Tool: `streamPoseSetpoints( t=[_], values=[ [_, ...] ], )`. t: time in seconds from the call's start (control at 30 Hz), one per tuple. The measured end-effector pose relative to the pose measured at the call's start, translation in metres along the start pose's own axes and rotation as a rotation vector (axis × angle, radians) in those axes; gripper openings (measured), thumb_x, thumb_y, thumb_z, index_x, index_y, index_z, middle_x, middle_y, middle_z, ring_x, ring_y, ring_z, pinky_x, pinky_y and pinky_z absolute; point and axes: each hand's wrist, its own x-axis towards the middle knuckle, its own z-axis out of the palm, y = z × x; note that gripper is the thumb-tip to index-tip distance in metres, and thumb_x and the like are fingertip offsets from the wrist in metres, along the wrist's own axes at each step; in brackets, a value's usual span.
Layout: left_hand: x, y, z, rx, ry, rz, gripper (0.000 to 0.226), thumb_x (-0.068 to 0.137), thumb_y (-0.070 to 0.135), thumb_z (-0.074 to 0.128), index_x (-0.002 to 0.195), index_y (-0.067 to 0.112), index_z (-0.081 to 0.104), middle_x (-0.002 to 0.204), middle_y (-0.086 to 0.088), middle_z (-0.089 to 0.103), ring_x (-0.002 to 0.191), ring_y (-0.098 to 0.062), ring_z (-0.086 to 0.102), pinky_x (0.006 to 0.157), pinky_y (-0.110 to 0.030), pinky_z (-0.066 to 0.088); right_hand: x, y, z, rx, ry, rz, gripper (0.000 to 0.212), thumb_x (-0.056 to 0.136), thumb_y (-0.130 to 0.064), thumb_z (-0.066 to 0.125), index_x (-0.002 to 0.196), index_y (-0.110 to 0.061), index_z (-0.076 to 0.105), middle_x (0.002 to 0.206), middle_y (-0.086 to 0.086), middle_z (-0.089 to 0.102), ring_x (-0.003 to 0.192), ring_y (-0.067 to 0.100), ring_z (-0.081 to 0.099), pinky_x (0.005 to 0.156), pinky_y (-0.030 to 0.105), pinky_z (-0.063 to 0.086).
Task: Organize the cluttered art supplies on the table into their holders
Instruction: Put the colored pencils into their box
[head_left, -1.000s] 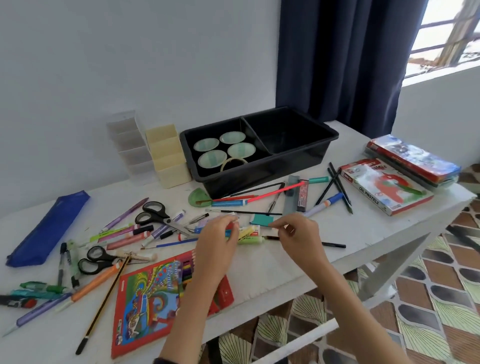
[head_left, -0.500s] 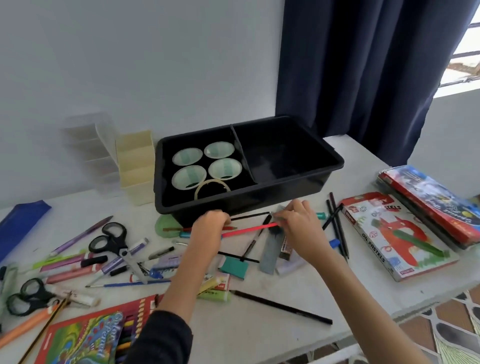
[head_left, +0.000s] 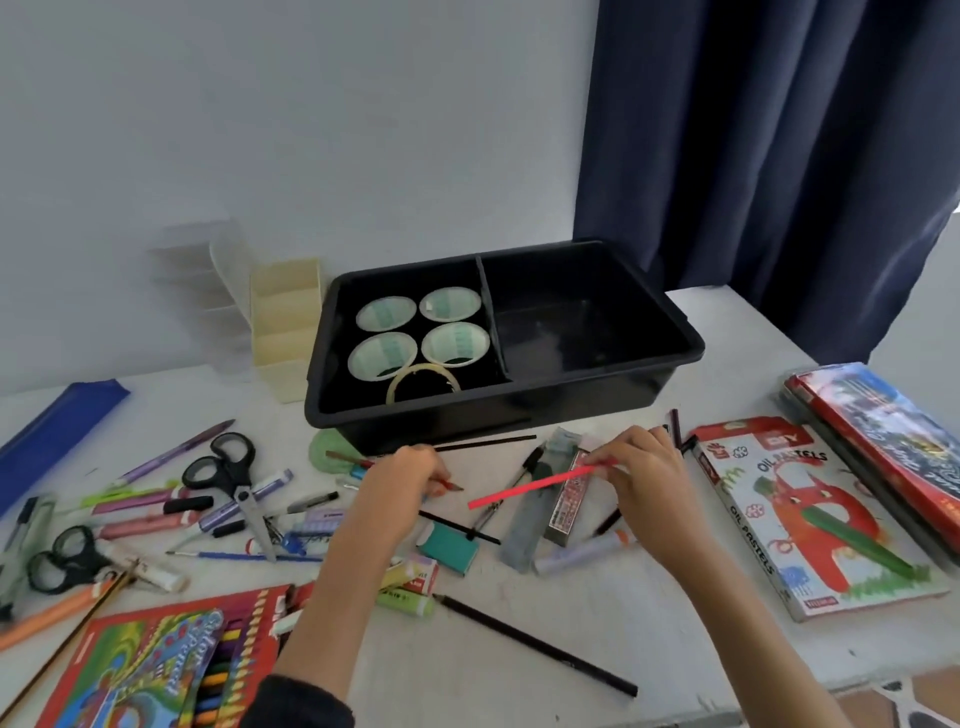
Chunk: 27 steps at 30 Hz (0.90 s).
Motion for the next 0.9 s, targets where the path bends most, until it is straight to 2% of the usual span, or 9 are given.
streamPoseSetpoints(
  t=[0.03, 0.1, 0.17, 0.27, 0.4, 0.6, 0.7, 0.83, 0.9],
  values=[
    [-0.003, 0.002, -0.002, -0.029, -0.001, -0.007, 0.033, 0.088, 0.008, 0.055, 0.066, 0.032, 0.055, 0.1, -0.004, 0.067, 0.083, -0.007, 0.057, 0.068, -0.006, 0.041, -0.002, -0.001, 0.0, 0.018, -0.004, -0.005, 0.013, 0.077, -0.007, 0.072, 0.087, -0.016, 0.075, 0.083, -0.001, 0.061, 0.081, 0.018, 0.046, 0.07, 0.035, 0.043],
    [-0.005, 0.002, 0.001, 0.029, -0.007, 0.001, 0.027, 0.088, 0.007, 0.055, 0.071, 0.028, 0.06, 0.101, -0.004, 0.066, 0.089, -0.01, 0.058, 0.076, -0.014, 0.044, -0.007, -0.004, 0.0, 0.041, -0.01, -0.031, 0.014, 0.078, -0.005, 0.071, 0.087, -0.015, 0.075, 0.083, -0.001, 0.061, 0.08, 0.02, 0.048, 0.07, 0.034, 0.044],
    [-0.009, 0.01, 0.003, 0.117, 0.026, 0.014, 0.023, 0.09, 0.006, 0.053, 0.088, 0.022, 0.069, 0.104, 0.0, 0.065, 0.101, -0.014, 0.057, 0.088, -0.026, 0.041, -0.01, -0.007, 0.0, 0.056, -0.016, -0.047, 0.016, 0.076, -0.002, 0.072, 0.085, -0.014, 0.075, 0.081, 0.0, 0.062, 0.079, 0.022, 0.05, 0.069, 0.037, 0.047],
    [-0.015, 0.015, 0.006, 0.183, 0.127, 0.125, 0.028, 0.091, 0.003, 0.05, 0.107, 0.017, 0.067, 0.109, 0.004, 0.063, 0.107, -0.014, 0.054, 0.093, -0.027, 0.035, -0.014, -0.012, 0.001, 0.064, -0.023, -0.071, 0.017, 0.075, 0.002, 0.072, 0.085, -0.013, 0.074, 0.082, 0.0, 0.061, 0.079, 0.022, 0.05, 0.069, 0.031, 0.046],
    [-0.028, 0.045, -0.003, 0.12, 0.125, 0.356, 0.024, 0.098, 0.018, 0.044, 0.113, 0.011, 0.061, 0.111, -0.001, 0.06, 0.106, -0.015, 0.054, 0.092, -0.022, 0.039, -0.023, -0.023, -0.002, 0.117, -0.038, -0.028, 0.018, 0.079, 0.004, 0.067, 0.087, -0.011, 0.073, 0.085, -0.004, 0.057, 0.084, 0.016, 0.046, 0.071, 0.012, 0.034],
    [-0.074, 0.056, -0.026, -0.015, 0.286, 0.599, 0.03, 0.092, 0.028, 0.037, 0.101, 0.014, 0.061, 0.094, -0.004, 0.058, 0.083, -0.017, 0.057, 0.073, -0.029, 0.05, -0.051, -0.052, -0.004, 0.147, -0.018, -0.006, 0.022, 0.078, 0.006, 0.067, 0.086, -0.013, 0.073, 0.083, -0.01, 0.054, 0.082, 0.019, 0.05, 0.07, 0.011, 0.032],
    [-0.101, 0.039, -0.036, -0.013, 0.284, 0.604, 0.025, 0.092, 0.028, 0.039, 0.102, 0.017, 0.06, 0.089, -0.002, 0.057, 0.081, -0.016, 0.056, 0.07, -0.033, 0.049, -0.069, -0.073, 0.002, 0.174, -0.003, -0.028, 0.026, 0.077, 0.007, 0.068, 0.086, -0.016, 0.073, 0.08, -0.014, 0.052, 0.079, 0.019, 0.049, 0.07, 0.014, 0.032],
    [-0.144, -0.003, -0.039, -0.151, 0.127, 0.471, 0.017, 0.091, 0.021, 0.055, 0.102, 0.018, 0.067, 0.093, 0.014, 0.052, 0.092, -0.004, 0.049, 0.082, -0.022, 0.041, -0.103, -0.108, 0.014, 0.215, -0.039, -0.039, 0.025, 0.075, 0.007, 0.069, 0.086, -0.015, 0.074, 0.081, -0.002, 0.058, 0.081, 0.017, 0.05, 0.072, 0.013, 0.032],
    [-0.166, -0.024, -0.039, -0.19, 0.11, 0.396, 0.018, 0.09, 0.018, 0.057, 0.104, 0.02, 0.068, 0.096, 0.013, 0.054, 0.094, -0.001, 0.049, 0.083, -0.019, 0.041, -0.12, -0.123, 0.021, 0.207, -0.048, -0.048, 0.025, 0.074, 0.008, 0.07, 0.085, -0.013, 0.075, 0.08, 0.0, 0.058, 0.08, 0.019, 0.05, 0.071, 0.012, 0.032]
  ],
)
